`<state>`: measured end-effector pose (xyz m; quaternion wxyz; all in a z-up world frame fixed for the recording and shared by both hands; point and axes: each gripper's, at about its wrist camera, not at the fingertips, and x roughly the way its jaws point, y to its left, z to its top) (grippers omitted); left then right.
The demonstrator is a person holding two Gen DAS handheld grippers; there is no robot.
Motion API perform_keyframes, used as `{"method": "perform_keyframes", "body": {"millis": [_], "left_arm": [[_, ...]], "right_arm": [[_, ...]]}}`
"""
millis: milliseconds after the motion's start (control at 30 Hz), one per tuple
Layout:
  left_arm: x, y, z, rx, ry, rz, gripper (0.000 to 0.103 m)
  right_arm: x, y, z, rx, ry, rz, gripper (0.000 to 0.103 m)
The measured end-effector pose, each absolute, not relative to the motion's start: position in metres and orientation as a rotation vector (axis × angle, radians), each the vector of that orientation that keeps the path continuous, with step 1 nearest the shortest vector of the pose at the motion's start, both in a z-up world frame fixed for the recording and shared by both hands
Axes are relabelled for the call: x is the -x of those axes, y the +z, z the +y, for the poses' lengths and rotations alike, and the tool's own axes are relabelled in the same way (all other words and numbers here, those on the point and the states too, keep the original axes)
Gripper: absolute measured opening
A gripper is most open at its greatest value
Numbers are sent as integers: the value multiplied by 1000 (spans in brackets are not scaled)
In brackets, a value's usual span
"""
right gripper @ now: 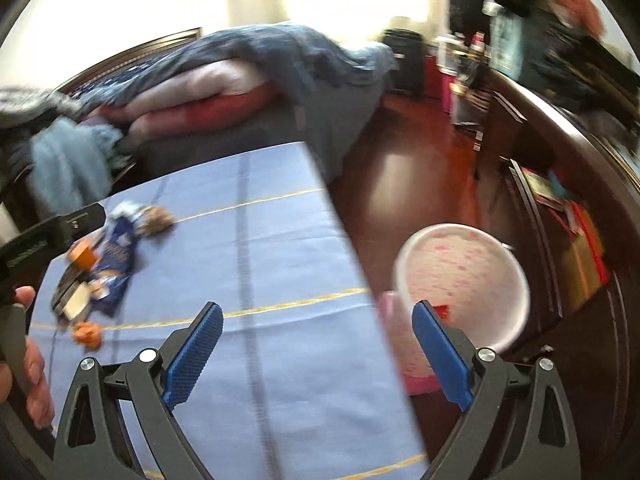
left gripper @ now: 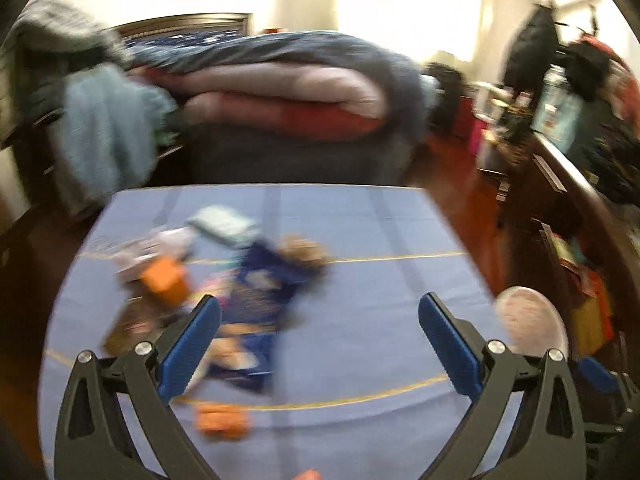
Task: Collect trash
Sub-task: 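Move both tools back over the table toward the remaining trash, then grasp the brown cigarette pack with left tool while right tool grasps the blue snack bag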
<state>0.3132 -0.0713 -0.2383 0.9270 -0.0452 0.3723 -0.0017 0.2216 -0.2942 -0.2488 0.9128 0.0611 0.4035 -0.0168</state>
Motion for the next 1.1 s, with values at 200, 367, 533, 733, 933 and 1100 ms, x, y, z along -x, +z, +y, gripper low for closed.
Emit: {"method": "perform_keyframes", "body": {"millis": [200,367,533,733,933,1100], "left_arm": [[-320,-266,16,140,136,834,99],[-340,-292,59,163,158,899,99],[-356,-314,75,147,147,959,99],[-362,-326,80,149,110,970,98],[-358,-329,69,79,101,968,67],[-349,-326,74,130,70,937,59]], "right_arm": [[-228,-248,-236,-65,79,848,95],[-232,-248,-199,-14,145,856,95],[-234,-247,-173,24,178,854,95],[-243,-253,-148,51,197,869,95],[-253,-261,-131,59,209,891,95],[-258,-268,-117,70,227,905,95]]}}
